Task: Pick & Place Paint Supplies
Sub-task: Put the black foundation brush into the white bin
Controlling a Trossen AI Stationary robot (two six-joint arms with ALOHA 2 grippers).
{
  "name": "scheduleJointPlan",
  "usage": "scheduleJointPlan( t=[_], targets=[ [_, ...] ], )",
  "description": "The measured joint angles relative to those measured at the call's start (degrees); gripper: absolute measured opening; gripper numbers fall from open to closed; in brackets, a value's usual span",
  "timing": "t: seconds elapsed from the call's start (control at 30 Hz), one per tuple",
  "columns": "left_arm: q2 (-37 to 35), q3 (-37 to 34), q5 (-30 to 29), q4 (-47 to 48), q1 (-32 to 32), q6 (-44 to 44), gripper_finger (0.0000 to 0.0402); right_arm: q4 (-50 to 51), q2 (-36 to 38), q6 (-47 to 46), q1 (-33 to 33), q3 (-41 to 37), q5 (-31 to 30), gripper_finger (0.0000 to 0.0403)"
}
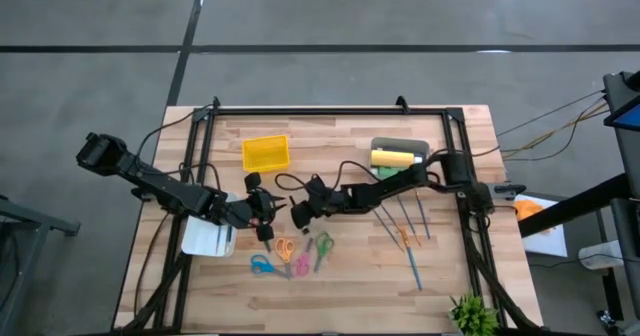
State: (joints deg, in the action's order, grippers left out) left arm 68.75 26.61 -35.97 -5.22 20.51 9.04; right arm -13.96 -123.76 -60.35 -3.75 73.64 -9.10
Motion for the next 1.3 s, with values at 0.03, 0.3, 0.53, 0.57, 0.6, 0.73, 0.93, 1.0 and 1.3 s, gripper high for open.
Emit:
scheduleJointPlan(
  t=[0.03, 0.3, 0.53, 0.57, 0.6, 0.73, 0.93, 1.0, 1.3],
  targets=[
    [0.0, 0.0, 0.0, 0.2, 0.0, 0.0, 0.0077, 0.0, -0.2, -0.8, 0.4, 0.4, 1.4, 0.0060],
    [0.0, 0.0, 0.0, 1.1, 0.0, 0.0, 0.0077, 0.5, -0.8, -2.8, 2.1, 0.7, 7.2, 0.0060],
    [0.0, 0.0, 0.0, 1.3, 0.0, 0.0, 0.0077, 2.1, -0.9, -2.5, 2.2, 0.8, 7.2, 0.0060],
    [0.0, 0.0, 0.0, 1.3, 0.0, 0.0, 0.0077, 2.1, -0.9, -2.4, 2.2, 0.7, 7.2, 0.0060],
    [0.0, 0.0, 0.0, 1.4, 0.0, 0.0, 0.0077, 2.2, -0.9, -2.2, 2.1, 0.7, 7.2, 0.0060],
    [0.0, 0.0, 0.0, 1.4, 0.0, 0.0, 0.0077, 2.4, -0.9, -2.2, 2.2, 0.8, 6.8, 0.0060],
    [0.0, 0.0, 0.0, 1.4, 0.0, 0.0, 0.0077, 2.6, -0.9, -2.3, 2.2, 0.8, 6.6, 0.0060],
    [0.0, 0.0, 0.0, 1.4, 0.0, 0.0, 0.0077, 2.6, -0.9, -2.3, 2.2, 0.8, 6.6, 0.0060],
    [0.0, 0.0, 0.0, 1.4, 0.0, 0.0, 0.0077, 2.6, -0.9, -2.3, 2.2, 0.8, 6.5, 0.0103]
  ],
)
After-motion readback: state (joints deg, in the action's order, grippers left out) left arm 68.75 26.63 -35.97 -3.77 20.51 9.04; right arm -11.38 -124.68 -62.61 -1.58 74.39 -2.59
